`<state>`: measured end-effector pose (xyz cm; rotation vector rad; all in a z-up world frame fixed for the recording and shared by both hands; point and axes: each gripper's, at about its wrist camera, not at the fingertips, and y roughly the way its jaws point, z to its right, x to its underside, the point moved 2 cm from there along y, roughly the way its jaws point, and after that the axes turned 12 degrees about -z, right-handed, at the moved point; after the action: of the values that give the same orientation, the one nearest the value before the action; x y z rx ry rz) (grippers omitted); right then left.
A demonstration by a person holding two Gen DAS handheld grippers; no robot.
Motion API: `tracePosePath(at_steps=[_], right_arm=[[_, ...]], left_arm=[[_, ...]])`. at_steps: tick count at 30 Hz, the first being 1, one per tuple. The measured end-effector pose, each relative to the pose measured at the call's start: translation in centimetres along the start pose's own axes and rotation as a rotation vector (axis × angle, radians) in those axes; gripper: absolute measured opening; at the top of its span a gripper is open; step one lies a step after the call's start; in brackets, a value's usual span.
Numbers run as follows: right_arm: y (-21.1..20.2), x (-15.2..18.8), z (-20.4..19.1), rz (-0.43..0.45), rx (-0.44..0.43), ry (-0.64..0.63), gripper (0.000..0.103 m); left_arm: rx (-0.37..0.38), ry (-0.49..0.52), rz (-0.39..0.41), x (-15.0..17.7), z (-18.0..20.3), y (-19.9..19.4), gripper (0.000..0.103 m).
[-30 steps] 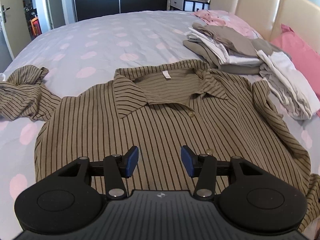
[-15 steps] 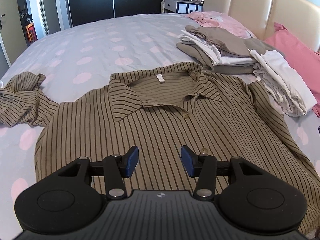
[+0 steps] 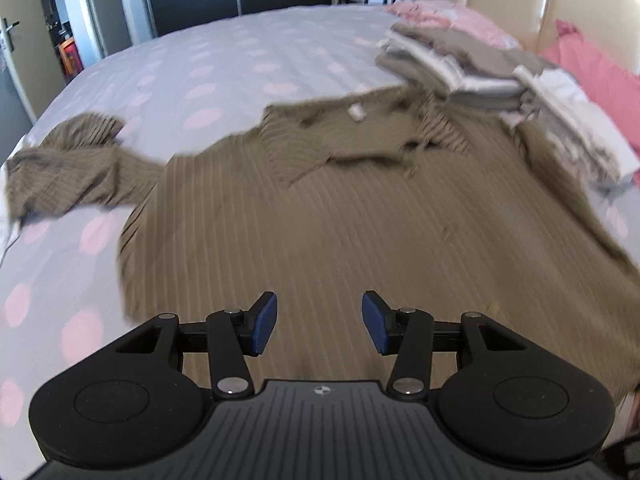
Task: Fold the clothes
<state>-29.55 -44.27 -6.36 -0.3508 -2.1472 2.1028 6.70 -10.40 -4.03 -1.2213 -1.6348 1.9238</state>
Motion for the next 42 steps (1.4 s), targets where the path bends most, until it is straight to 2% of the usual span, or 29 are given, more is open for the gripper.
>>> tracePosePath(at_steps=[3,10,15,21,22,27,34,37,42], right_arm=[[0.1,-2.5,-1.8,0.038,-0.035,-0.054,0.04],[1.7,-8.1,-8.0,0.039,-0.085,-0.236,0.04],[1.3,-9.9,-12.6,0.057,-0.102,-0.346,0.042],[1.7,-10.5,-14.3,0.067,-0.094,-0.387,0.042],[1.8,-10.6,-14.6,0.07,-0.09,-0.392,0.042],[2.4,-10.7,-14.0,0.058,-0.074,-0.36,0.042],[3.1,-11.0,-14.0,0.034,-0.057,-0.352,0.042],[3.3,-11.2,-14.4,0.034,-0.057,-0.365,0.046],[3.7,-11.3,-14.6,0.021,-0.048,-0.372,0.046]], left_arm=[[-0.023,-0.034,-0.038,2.9,-2.2,-0.2,0.045],[-0.009,-0.11,-0.163,10.7,-5.0,-0.5,0.044],[0.02,-0.122,-0.27,15.1,-6.1,-0.5,0.044],[0.028,-0.102,-0.332,16.2,-5.1,1.7,0.044],[0.03,-0.095,-0.34,16.0,-4.9,2.0,0.034],[0.019,-0.08,-0.369,15.6,-4.7,2.0,0.001],[-0.01,-0.064,-0.498,17.8,-5.4,0.5,0.0],[-0.011,-0.068,-0.574,19.2,-5.6,0.6,0.0],[-0.047,-0.084,-0.64,20.4,-6.3,2.1,0.0]])
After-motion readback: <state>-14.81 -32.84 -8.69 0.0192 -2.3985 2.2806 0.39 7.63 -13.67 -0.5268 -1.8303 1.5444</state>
